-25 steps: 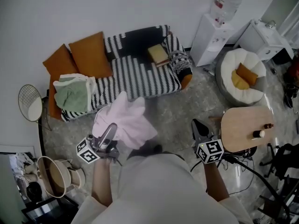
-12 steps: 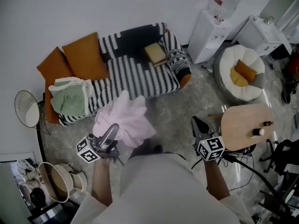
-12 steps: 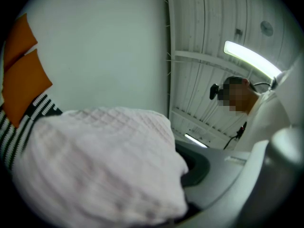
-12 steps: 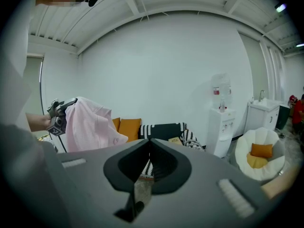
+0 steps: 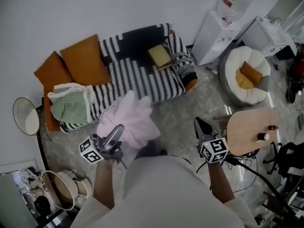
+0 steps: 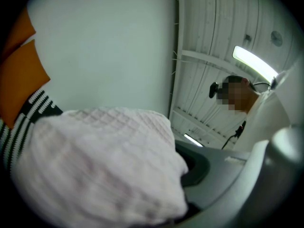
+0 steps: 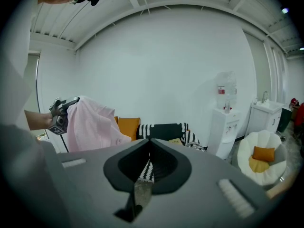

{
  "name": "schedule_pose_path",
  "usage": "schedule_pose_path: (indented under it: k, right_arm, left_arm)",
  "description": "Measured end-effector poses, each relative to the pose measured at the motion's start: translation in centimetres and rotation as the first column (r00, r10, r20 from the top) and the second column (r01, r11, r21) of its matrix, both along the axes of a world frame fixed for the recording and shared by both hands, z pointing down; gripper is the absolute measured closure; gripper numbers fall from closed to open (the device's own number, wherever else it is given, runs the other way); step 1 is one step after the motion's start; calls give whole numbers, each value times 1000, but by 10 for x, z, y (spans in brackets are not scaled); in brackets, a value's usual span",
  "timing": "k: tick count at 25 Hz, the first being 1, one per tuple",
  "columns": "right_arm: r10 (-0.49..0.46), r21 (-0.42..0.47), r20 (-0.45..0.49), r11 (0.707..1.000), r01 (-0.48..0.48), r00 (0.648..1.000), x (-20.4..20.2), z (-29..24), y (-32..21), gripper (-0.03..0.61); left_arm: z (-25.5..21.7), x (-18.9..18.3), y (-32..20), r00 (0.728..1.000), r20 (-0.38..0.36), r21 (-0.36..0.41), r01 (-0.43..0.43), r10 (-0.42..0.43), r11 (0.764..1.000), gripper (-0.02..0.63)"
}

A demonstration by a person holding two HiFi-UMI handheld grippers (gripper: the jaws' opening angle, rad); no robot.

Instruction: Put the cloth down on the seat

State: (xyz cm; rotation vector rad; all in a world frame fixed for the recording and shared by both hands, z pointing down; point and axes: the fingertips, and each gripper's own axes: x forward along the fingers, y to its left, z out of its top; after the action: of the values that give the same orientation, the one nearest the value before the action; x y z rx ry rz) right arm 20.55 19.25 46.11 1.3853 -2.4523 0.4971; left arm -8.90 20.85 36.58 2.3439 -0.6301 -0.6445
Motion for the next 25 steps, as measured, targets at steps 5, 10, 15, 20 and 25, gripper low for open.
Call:
schedule_pose_path:
  k: [5, 10, 15, 20, 25]
  right_arm:
    - [15, 0, -8, 1000, -15, 1000, -22, -1, -42, 575]
    - [33, -4, -21, 999, -33, 999, -46, -2, -77, 574]
    - [45, 1, -27, 999, -45, 999, -73, -2, -105, 574]
    - [50, 10, -28, 999, -50, 998, -92, -7, -126, 574]
    - [44, 13, -28, 999, -44, 999, -97, -7, -140, 575]
  left_arm:
    - [5, -17, -43, 999, 6, -10, -36, 36, 999, 522]
    - [9, -39, -81, 998, 9, -16, -62, 62, 998, 522]
    - [16, -63, -111, 996, 15, -19, -92, 92, 996, 522]
    - [16, -76, -131, 994, 17, -17, -110, 110, 994, 522]
    - [19, -77, -143, 994, 2, -28, -110, 110, 994, 522]
